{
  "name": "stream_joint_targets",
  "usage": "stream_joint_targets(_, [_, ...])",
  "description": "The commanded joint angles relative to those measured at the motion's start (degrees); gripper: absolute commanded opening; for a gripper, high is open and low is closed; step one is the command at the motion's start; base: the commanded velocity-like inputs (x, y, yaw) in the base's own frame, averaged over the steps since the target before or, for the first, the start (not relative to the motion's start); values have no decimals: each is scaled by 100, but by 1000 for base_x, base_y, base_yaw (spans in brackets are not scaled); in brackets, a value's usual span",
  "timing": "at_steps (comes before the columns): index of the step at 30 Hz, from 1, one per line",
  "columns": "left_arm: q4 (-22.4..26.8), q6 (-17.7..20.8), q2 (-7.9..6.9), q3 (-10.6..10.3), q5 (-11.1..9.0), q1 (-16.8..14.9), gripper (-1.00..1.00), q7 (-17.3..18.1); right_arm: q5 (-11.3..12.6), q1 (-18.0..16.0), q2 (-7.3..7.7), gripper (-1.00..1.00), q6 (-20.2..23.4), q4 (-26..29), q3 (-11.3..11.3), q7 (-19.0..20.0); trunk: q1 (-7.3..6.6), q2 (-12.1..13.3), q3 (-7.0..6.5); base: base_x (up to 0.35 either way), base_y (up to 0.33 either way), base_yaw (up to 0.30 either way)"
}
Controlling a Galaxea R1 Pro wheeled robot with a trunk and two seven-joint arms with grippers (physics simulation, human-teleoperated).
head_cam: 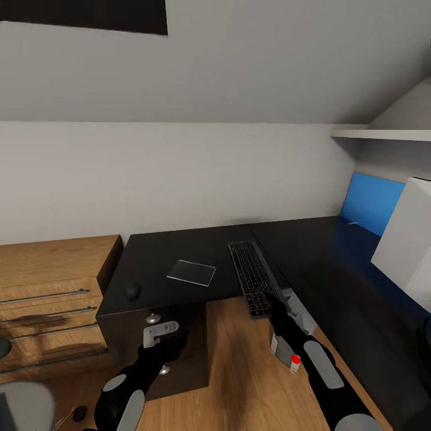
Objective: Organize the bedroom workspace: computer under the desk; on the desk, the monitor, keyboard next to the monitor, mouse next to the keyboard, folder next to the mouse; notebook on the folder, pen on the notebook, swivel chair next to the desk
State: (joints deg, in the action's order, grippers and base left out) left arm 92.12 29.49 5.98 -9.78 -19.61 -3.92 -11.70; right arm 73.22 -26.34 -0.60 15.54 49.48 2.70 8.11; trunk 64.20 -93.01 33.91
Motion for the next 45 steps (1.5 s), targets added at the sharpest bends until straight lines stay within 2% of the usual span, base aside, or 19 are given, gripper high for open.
stream_joint_targets(1, [7,20,-1,-6,-61,-4,100,-52,35,-3,-8,100,45,0,24,9,-2,-3,6,-180,0,0])
stream_joint_targets(12, [7,21,-1,-6,-61,-4,100,-52,32,-3,-10,100,41,-14,12,7,-2,-3,6,-167,0,0])
stream_joint_targets(23, [2,18,-9,11,-66,-4,100,-52,29,-3,-12,100,42,-27,7,6,-2,-3,6,-294,0,0])
stream_joint_targets(30, [-33,7,-24,53,-52,-4,100,-59,14,-3,-60,100,28,-222,-2,9,-2,-3,6,-175,0,0])
stream_joint_targets(33, [-185,-3,-26,50,-42,-4,100,-50,-10,-3,-123,100,15,-275,-2,13,-2,-3,6,-36,0,0])
stream_joint_targets(35, [-580,-37,-39,47,-31,-4,100,-34,-47,-3,-164,100,7,-306,-22,14,-2,-3,6,-13,0,0])
stream_joint_targets(38, [-1141,-64,-65,30,-17,-4,100,-31,-221,-3,-235,100,0,-466,-198,20,-2,-3,6,-5,0,0])
stream_joint_targets(41, [-2055,-106,-82,11,2,-4,100,-39,-874,-3,-320,100,-282,-1200,-849,23,-67,117,-48,-2,0,0])
stream_joint_targets(43, [-2328,-169,-85,6,5,-4,100,-41,-1143,-3,-335,100,-513,-1450,-1103,27,-111,197,-84,0,0,0])
stream_joint_targets(44, [-2575,-273,-86,2,6,-4,100,-42,-1415,-3,-347,100,-796,-1685,-1355,25,-133,238,-102,0,0,0])
stream_joint_targets(45, [-2698,-337,-87,0,7,-4,100,-42,-1542,-3,-351,100,-951,-1808,-1477,21,-155,278,-120,0,0,0])
